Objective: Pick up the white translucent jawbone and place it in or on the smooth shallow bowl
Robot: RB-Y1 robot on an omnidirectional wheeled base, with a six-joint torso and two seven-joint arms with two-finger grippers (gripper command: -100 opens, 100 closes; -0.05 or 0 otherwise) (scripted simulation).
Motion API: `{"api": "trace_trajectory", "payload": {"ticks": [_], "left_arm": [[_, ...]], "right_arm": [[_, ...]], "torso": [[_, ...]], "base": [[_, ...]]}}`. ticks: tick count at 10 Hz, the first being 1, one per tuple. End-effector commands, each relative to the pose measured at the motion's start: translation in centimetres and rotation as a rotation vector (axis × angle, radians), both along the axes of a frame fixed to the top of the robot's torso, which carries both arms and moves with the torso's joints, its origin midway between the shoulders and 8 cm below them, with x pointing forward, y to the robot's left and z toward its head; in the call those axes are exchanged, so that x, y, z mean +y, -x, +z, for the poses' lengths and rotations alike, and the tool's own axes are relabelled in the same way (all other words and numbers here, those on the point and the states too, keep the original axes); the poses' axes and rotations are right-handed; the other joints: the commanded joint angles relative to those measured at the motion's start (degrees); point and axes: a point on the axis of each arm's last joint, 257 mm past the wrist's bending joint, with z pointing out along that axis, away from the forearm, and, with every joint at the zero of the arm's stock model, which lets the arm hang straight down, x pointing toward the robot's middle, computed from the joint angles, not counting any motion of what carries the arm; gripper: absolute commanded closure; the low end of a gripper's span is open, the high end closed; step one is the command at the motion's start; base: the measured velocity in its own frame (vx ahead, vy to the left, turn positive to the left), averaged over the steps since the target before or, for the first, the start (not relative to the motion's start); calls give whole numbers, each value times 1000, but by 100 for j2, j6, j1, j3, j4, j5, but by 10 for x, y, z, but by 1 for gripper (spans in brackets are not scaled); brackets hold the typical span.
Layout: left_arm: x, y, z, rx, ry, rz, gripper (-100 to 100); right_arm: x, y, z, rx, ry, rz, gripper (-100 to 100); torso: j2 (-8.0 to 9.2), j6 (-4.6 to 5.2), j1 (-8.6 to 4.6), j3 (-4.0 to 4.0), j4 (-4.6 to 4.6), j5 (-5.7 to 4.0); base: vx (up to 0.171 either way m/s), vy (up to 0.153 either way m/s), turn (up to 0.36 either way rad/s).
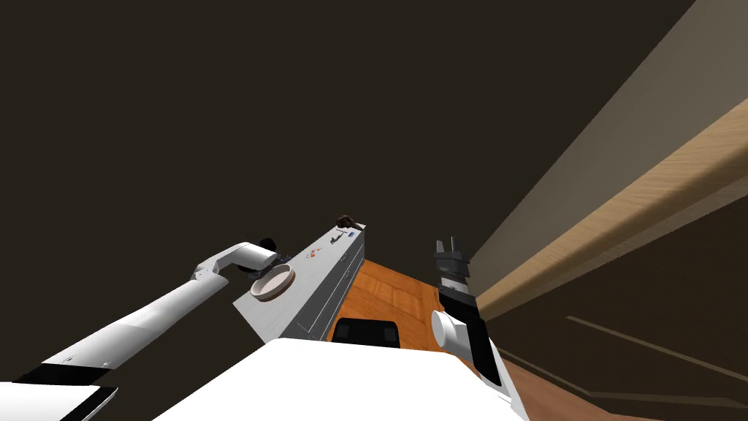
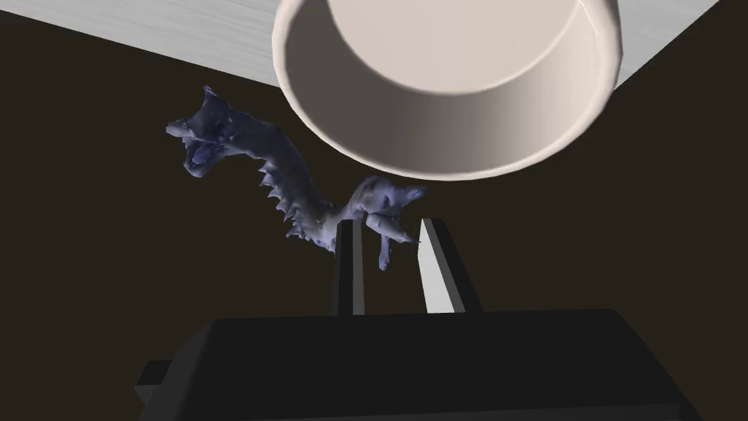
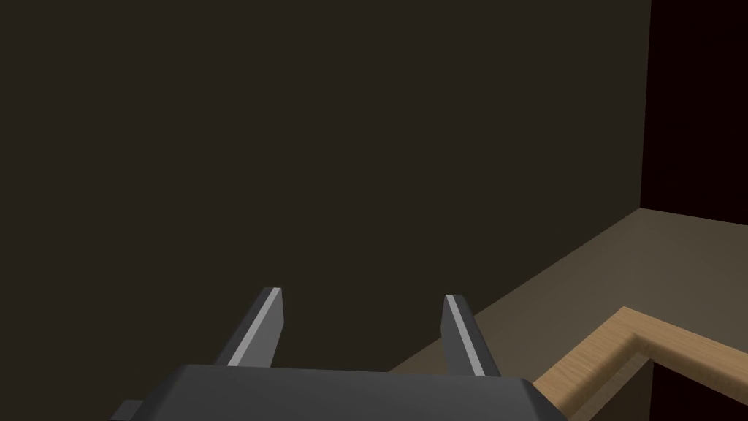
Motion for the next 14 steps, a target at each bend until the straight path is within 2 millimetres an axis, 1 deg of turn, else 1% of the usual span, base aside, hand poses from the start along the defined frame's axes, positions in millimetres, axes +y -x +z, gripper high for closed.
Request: {"api": "trace_trajectory", "payload": {"ticks": [1, 2, 3, 7, 8, 9, 10, 11, 14], "left_arm": [[13, 15, 4, 24, 1, 34, 100], [8, 8, 3, 14, 1, 20, 100], [10, 9, 3, 17, 0, 23, -100], [9, 9, 3, 17, 0, 23, -100], [9, 9, 3, 17, 0, 23, 0], [7, 5, 16, 13, 0, 19, -100], [5, 4, 22, 11, 0, 17, -100], [2, 1, 35, 9, -1, 12, -100], [-3, -2, 53, 7, -3, 3, -100]], "right_arm": [[0, 0, 0, 0, 0, 0, 0], [0, 0, 0, 0, 0, 0, 0], [0, 0, 0, 0, 0, 0, 0], [0, 0, 0, 0, 0, 0, 0], [0, 0, 0, 0, 0, 0, 0], [0, 0, 0, 0, 0, 0, 0], [0, 0, 0, 0, 0, 0, 0], [0, 0, 0, 0, 0, 0, 0], [0, 0, 0, 0, 0, 0, 0]], "torso": [[0, 0, 0, 0, 0, 0], [7, 0, -10, 5, 3, -4], [18, 9, -29, 10, 3, -2], [26, 8, -36, 14, 5, -3], [26, 8, -37, 15, 5, -3], [27, 8, -37, 15, 5, -3], [27, 8, -37, 15, 6, -4], [28, 8, -36, 15, 6, -4], [27, 8, -36, 15, 5, -3]], "base": [[77, 84, 46], [35, 39, 18], [5, 6, -2], [0, 0, 0], [0, 0, 0], [-1, 3, 37], [-1, 6, 30], [-1, 7, 39], [-1, 6, 23]]}}
